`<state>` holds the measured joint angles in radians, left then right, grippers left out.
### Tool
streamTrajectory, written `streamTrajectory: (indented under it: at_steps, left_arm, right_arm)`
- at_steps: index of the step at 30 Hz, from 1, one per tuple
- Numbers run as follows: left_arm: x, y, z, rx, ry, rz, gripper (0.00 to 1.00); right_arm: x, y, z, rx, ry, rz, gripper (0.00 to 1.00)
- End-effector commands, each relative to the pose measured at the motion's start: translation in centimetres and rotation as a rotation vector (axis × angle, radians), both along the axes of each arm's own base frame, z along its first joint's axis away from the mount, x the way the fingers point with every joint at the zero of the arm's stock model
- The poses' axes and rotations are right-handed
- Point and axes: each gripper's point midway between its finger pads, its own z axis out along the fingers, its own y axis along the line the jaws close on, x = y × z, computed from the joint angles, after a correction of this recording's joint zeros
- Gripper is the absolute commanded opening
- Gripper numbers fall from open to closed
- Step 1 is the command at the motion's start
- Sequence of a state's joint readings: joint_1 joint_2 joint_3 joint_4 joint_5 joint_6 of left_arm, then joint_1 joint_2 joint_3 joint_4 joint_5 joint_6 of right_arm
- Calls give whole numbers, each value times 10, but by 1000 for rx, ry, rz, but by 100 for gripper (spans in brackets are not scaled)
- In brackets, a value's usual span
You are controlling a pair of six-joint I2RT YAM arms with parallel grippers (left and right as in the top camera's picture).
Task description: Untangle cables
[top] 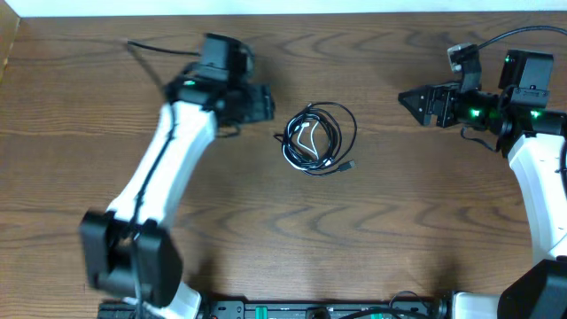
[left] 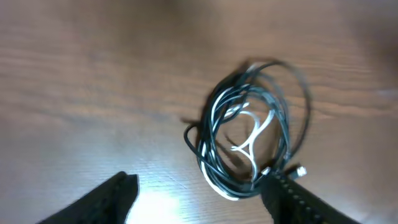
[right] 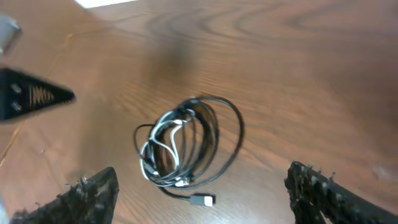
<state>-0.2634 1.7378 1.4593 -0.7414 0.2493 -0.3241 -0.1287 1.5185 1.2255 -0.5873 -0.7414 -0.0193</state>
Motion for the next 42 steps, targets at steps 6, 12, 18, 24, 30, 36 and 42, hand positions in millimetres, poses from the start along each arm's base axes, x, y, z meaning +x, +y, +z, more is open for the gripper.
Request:
streamTrajectory:
  at_steps: [6,12,18,24,30,36,42]
  left_arm:
    - [1,-19,-66,53,172,305,67]
    - [-3,-25,-96,52,250,389,63]
    - [-5,-25,-112,58,292,432,55]
    - [-9,-26,-121,67,315,443,46]
    - [-13,-29,-125,70,316,433,25]
    - [1,-48,-106,27,223,226,7]
    - [21,-84,-2,-135,-78,-57,8]
  right_arm:
    - [7,-22,-12,-58,95,-176,76]
    - [7,-20,-15,-88,99,-182,75]
    - [6,-16,-19,-117,106,-181,75]
    - [5,-9,-19,-120,107,-165,76]
    - [5,-9,-20,-120,108,-164,76]
    - [5,-4,-19,-110,113,-163,77]
    - [4,8,-18,-111,107,-135,77]
